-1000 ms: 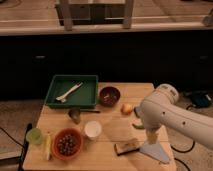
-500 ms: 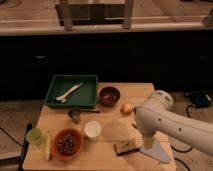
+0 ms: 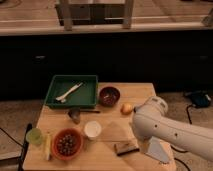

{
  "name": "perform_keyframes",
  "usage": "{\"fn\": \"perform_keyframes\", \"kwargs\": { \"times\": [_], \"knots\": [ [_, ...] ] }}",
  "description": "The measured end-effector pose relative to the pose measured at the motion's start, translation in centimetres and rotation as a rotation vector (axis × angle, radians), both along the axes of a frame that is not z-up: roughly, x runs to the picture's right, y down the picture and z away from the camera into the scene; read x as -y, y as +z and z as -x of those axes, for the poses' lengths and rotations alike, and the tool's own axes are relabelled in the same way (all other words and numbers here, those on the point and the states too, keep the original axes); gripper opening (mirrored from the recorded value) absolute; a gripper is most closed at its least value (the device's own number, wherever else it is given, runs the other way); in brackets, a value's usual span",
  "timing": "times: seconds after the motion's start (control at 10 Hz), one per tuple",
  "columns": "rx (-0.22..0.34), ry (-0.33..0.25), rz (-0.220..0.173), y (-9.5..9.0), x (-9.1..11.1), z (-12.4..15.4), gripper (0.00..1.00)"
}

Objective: Place eraser in purple bowl

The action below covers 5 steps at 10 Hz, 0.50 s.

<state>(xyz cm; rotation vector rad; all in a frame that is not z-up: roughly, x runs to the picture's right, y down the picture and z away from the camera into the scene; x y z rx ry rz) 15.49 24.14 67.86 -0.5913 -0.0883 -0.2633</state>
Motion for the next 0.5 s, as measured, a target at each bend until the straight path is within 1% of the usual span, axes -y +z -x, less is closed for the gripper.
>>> {"fn": "perform_keyframes", "kwargs": {
  "times": [0.2, 0.5],
  "knots": [
    [0.017, 0.005, 0.0, 0.5, -1.2, 0.2, 0.8],
    [0.035, 0.034, 0.001, 1.0, -2.6, 0.8, 0.8]
  ]
}}
